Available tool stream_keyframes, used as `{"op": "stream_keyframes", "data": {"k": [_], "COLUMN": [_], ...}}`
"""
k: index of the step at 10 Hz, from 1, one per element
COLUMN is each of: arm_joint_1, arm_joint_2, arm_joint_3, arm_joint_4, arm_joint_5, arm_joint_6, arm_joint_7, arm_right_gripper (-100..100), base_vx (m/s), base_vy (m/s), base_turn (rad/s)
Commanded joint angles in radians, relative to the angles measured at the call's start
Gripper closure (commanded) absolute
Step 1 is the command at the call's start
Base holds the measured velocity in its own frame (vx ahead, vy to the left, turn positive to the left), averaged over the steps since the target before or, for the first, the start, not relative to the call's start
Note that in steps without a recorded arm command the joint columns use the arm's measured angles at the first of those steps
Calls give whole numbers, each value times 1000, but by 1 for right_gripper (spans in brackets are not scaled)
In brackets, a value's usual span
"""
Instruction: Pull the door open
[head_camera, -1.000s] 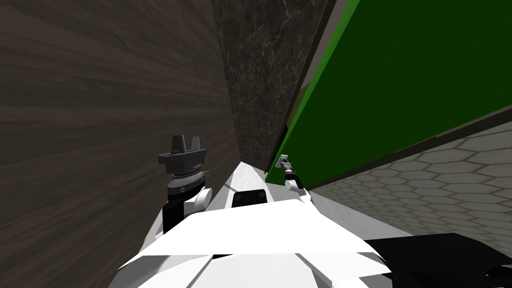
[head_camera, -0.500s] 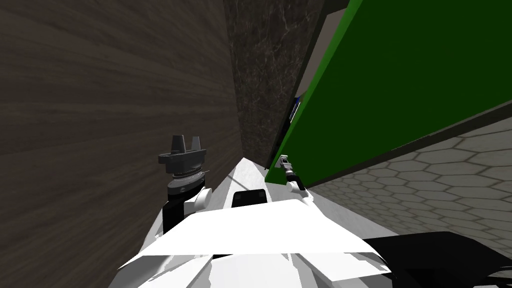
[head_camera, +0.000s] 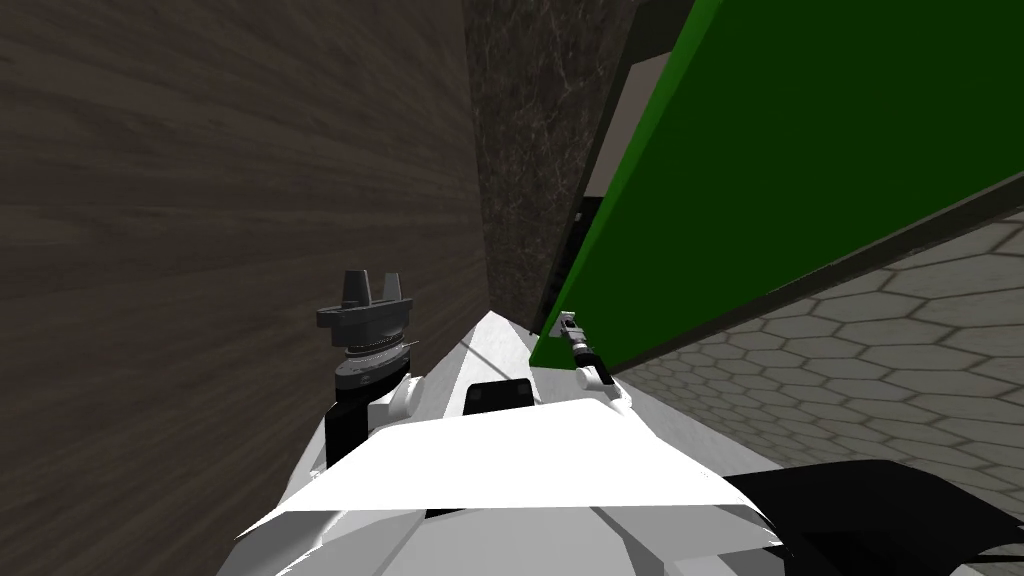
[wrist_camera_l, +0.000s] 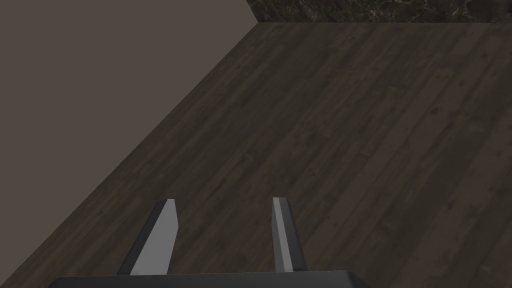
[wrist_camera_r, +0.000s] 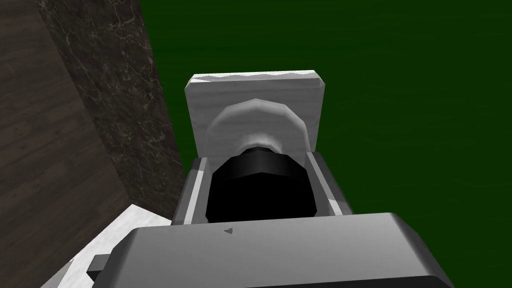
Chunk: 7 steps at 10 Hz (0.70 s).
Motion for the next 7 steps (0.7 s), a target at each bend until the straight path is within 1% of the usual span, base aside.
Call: {"op": "stream_keyframes", "data": {"k": [1, 7], "arm_joint_1": [9, 49], "arm_joint_2": [-15, -86], "arm_joint_3": [16, 67], "arm_joint_4": [-5, -28], "arm_joint_5": [4, 18], "arm_joint_6": [-15, -69], "arm_joint_7": [-17, -82], "arm_right_gripper": [100, 100], "base_vx": [-210, -204], "base_vy": [-44, -68], "base_turn": [117, 124]}}
